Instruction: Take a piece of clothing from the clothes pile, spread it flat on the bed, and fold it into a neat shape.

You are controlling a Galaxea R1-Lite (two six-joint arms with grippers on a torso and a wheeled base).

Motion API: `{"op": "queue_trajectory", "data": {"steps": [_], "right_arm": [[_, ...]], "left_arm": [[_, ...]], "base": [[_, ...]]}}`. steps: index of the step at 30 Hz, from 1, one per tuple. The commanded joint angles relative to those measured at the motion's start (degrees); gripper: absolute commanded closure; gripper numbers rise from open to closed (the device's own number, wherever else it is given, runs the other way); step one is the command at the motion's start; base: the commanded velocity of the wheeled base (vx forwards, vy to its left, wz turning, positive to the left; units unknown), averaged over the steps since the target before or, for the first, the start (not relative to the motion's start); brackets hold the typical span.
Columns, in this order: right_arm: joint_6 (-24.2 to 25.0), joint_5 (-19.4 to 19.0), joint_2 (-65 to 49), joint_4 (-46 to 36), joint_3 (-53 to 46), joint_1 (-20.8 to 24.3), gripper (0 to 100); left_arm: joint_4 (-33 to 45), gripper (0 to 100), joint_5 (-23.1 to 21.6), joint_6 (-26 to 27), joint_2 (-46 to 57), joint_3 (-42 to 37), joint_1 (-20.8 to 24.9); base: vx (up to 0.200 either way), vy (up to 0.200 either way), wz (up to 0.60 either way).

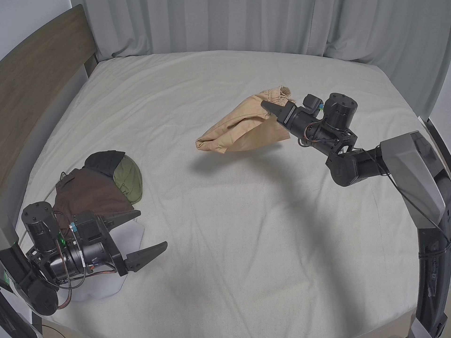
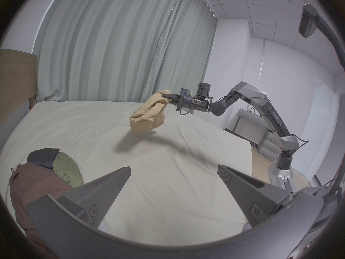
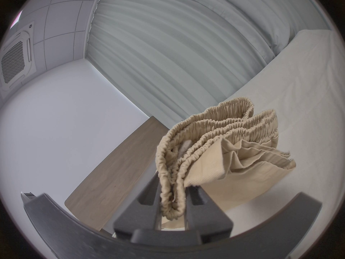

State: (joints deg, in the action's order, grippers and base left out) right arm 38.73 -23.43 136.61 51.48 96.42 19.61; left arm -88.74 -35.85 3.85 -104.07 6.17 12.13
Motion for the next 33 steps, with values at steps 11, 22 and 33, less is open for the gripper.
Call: {"op": "queue_trajectory", "data": {"steps": [11, 22, 33], "right_arm": [[0.47, 0.23, 7.88, 1.43, -2.11, -0.98, 100], [0.12, 0.23, 5.42, 14.61, -21.18, -1.68, 100], [-0.94, 0.23, 8.5, 19.1, -25.31, -0.89, 100]], "left_arm": [[-0.03, 0, -0.8, 0.01, -0.08, -0.02, -0.53], [-0.03, 0, -0.8, 0.01, -0.08, -0.02, -0.44], [-0.03, 0, -0.8, 0.01, 0.1, 0.07, -0.44]], "base": [[0.0, 0.0, 0.0], [0.0, 0.0, 0.0], [0.0, 0.0, 0.0]]}}
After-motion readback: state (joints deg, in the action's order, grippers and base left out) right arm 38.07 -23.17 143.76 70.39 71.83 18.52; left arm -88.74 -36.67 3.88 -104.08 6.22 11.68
